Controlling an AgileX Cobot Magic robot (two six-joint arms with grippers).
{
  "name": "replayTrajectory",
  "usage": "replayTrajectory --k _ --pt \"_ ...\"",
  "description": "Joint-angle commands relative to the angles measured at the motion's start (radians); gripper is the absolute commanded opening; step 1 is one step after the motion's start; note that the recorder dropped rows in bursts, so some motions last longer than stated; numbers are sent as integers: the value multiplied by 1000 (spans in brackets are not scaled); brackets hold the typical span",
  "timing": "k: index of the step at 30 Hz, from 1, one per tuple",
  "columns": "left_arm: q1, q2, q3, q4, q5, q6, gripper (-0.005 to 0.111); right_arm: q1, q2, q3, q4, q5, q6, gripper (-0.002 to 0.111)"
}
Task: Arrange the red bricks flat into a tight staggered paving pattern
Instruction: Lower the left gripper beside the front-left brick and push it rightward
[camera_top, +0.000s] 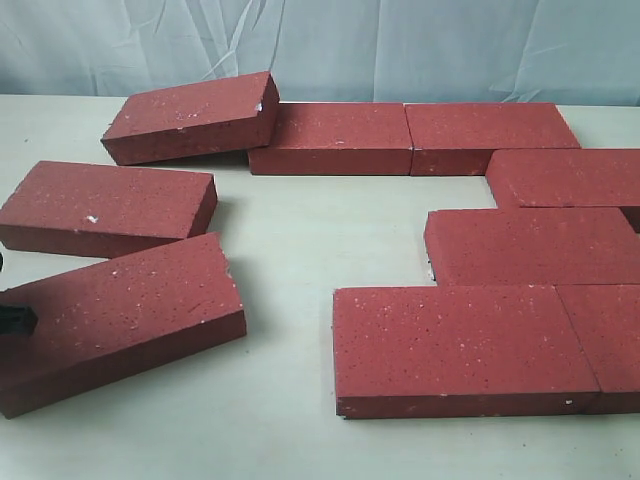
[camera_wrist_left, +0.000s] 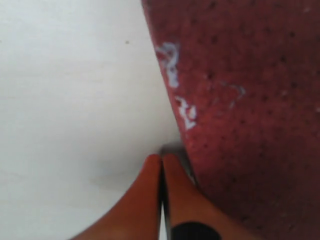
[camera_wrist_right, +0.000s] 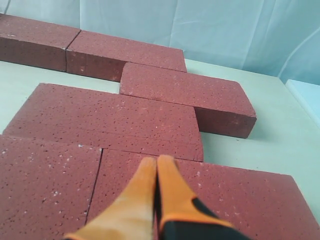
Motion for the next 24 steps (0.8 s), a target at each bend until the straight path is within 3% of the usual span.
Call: replayTrajectory --k 1,7,24 --pt "4 5 -4 -115 11 85 0 -4 -6 1 1 -14 -4 -1" --pt "4 5 -4 -255 9 211 0 -4 -6 1 0 -11 -4 -1" --pt "4 7 1 -316 -18 233 0 -4 -6 1 0 -11 -4 -1"
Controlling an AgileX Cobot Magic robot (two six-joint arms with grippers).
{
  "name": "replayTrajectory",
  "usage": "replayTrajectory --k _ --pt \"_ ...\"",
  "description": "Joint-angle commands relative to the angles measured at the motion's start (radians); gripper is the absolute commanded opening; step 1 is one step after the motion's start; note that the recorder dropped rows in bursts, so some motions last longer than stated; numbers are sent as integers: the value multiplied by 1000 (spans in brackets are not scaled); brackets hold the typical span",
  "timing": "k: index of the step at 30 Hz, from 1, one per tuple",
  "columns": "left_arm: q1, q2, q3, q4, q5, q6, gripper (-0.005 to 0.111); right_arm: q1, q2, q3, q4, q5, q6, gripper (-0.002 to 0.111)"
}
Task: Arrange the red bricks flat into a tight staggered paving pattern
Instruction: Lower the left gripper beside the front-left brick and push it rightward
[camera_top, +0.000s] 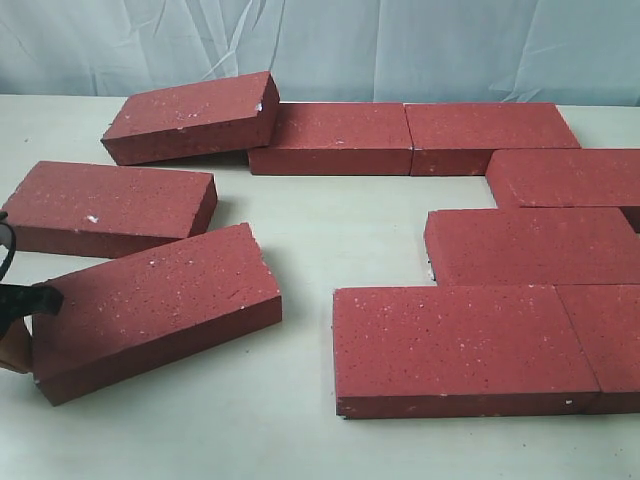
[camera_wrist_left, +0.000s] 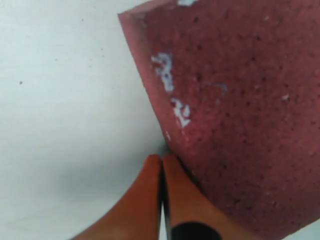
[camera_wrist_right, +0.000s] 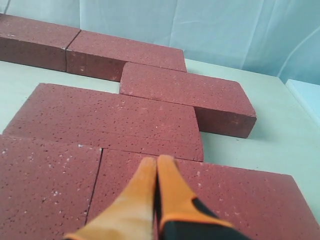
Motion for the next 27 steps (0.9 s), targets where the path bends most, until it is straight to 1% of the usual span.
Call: replayTrajectory --k 1,4,8,12,18,20,23,27 --pt "4 3 1 -46 -7 3 0 -4 -6 1 0 -11 -4 -1" --pt "4 3 1 -31 -27 5 0 -4 -6 1 0 -11 -4 -1" --pt "4 3 5 -17 -15 5 0 -4 -6 1 0 -13 -4 -1" --pt "4 3 34 -72 -28 3 0 -4 -6 1 -1 -13 -4 -1" --pt "3 3 36 -97 -38 3 0 -4 -6 1 -1 -13 -4 -1" --pt "-21 5 36 -94 -52 3 0 -4 -6 1 -1 -13 -4 -1" --pt "-75 11 36 -102 -87 -1 0 -4 -6 1 -1 -13 -4 -1" --pt "-139 26 36 -157 -152 -4 0 -4 -6 1 -1 -13 -4 -1"
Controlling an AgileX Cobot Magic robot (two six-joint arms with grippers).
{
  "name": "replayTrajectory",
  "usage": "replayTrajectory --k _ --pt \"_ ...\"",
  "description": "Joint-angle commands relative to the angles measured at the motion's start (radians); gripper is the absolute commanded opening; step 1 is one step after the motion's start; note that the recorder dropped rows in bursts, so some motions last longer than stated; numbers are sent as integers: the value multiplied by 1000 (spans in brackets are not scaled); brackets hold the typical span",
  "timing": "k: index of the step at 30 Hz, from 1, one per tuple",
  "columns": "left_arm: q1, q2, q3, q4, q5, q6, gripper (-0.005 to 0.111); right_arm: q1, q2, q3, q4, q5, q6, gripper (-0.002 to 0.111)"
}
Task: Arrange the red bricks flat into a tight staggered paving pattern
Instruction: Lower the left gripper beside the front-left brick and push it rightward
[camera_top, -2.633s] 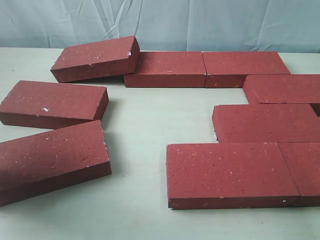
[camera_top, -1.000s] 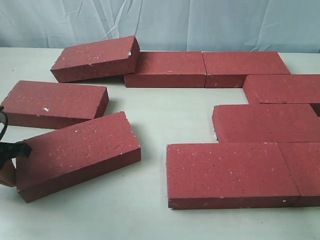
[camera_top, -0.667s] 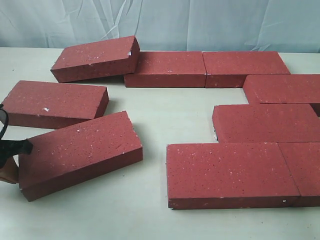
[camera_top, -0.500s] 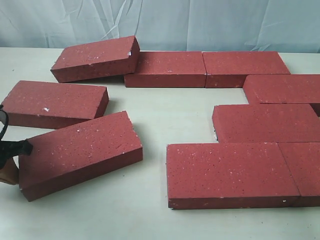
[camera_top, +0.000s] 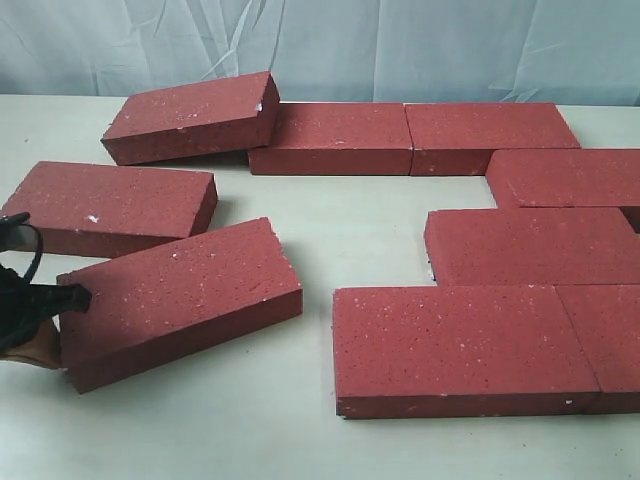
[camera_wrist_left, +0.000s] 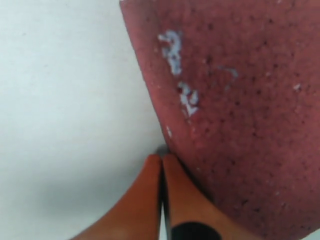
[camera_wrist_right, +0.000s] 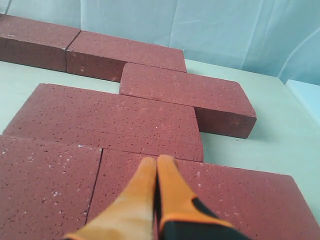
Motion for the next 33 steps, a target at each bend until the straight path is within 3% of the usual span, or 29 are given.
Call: replayTrajectory --k 1,12,22,33 --pt "-62 21 3 -71 -79 -4 0 -4 -6 1 -1 -13 -4 -1" --pt "-167 75 3 -176 -214 8 0 -4 -6 1 1 -12 -4 -1" --pt "-178 75 0 -163 -257 8 0 -4 -6 1 1 -12 -4 -1" --pt "-300 75 1 -189 -320 8 0 -4 -6 1 -2 -15 -3 -1"
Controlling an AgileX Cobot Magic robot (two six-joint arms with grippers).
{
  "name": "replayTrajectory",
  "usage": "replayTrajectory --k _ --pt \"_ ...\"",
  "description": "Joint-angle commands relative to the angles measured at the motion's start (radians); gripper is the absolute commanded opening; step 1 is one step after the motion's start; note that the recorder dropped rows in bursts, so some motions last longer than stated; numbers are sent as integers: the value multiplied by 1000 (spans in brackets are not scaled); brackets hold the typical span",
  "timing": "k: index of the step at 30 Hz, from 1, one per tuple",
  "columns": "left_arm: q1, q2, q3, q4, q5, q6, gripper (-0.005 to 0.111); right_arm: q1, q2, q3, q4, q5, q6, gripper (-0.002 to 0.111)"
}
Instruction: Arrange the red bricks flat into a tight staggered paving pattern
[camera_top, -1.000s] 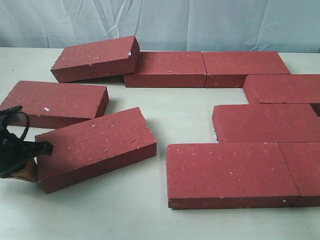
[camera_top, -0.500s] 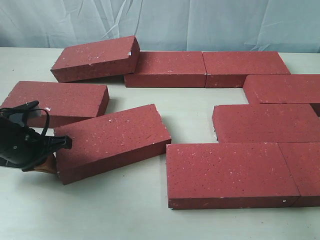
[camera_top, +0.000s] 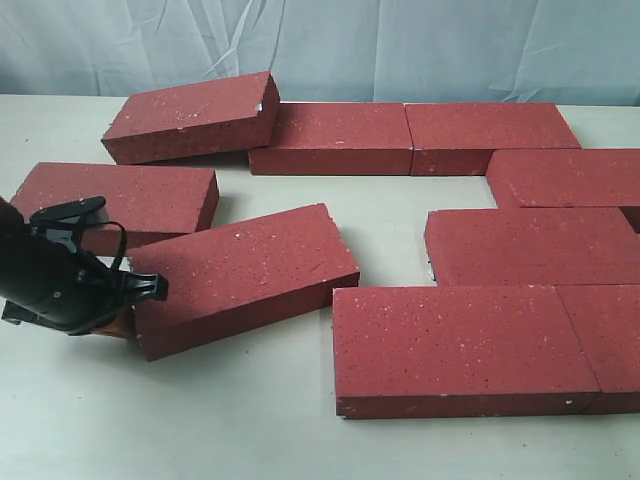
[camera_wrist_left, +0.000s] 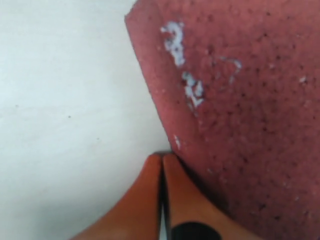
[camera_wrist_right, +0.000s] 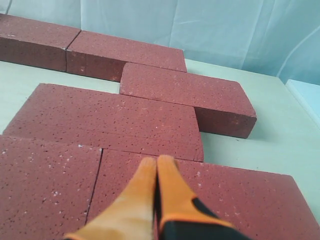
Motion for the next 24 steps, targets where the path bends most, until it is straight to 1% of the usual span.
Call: replayTrajectory --k 1,3,7,10,13,16,19,21,24 --pt "-27 18 2 -14 -33 3 0 -4 -6 1 -2 -15 -3 -1" --pt "-24 16 0 16 -33 3 0 -4 -6 1 -2 -15 -3 -1" --pt "5 -31 0 45 -31 -1 0 -4 -6 1 -2 -15 -3 -1" --pt "20 -101 -4 73 -24 -4 0 -4 -6 1 -2 -15 -3 -1" --pt "24 -174 -20 149 6 -57 0 -4 -6 1 -2 -15 -3 -1" --pt "24 -245 -44 250 74 -118 0 -4 -6 1 -2 -15 -3 -1" --pt "22 -293 -71 259 170 -113 0 -4 -6 1 -2 -15 -3 -1" --pt "-4 -311 -84 276 208 -111 0 -4 -6 1 -2 -15 -3 -1" --pt "-78 -316 -88 277 214 -111 0 -4 -6 1 5 -12 -3 -1"
